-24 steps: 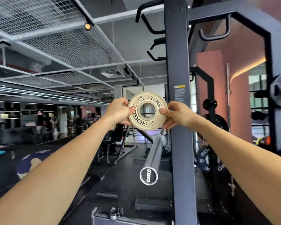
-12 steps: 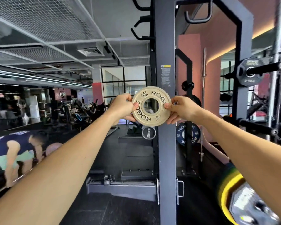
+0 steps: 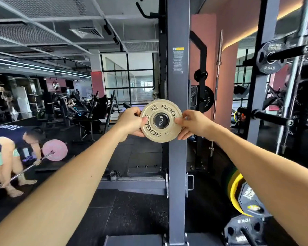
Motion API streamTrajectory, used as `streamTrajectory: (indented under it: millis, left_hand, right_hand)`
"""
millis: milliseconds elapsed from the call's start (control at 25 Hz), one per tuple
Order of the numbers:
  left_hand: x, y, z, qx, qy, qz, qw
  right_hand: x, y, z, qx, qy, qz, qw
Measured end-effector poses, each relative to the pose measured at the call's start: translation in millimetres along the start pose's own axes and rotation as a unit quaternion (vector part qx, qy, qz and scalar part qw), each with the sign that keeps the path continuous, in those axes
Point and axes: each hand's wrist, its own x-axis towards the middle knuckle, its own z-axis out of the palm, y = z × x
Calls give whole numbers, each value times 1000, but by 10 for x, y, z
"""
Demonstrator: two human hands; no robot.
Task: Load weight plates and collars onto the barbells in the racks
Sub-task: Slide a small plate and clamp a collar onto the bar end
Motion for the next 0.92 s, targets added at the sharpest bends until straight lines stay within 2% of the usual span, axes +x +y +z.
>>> streamTrajectory:
  millis: [160, 280, 440, 920]
  left_hand:
    - [101, -79, 19, 41, 11, 80, 996]
    - [196, -173, 82, 130, 61, 150, 978]
    - [469, -252, 142, 134, 72, 133, 979]
    - [1878, -534, 401, 202, 109, 128, 965]
  right_hand:
    - [80, 87, -26, -10, 2, -37, 999]
    - [164, 172, -10, -44, 12, -55, 997]
    - [415, 297, 22, -45, 36, -48, 997]
    - [1916, 840, -187, -109, 5, -40, 993]
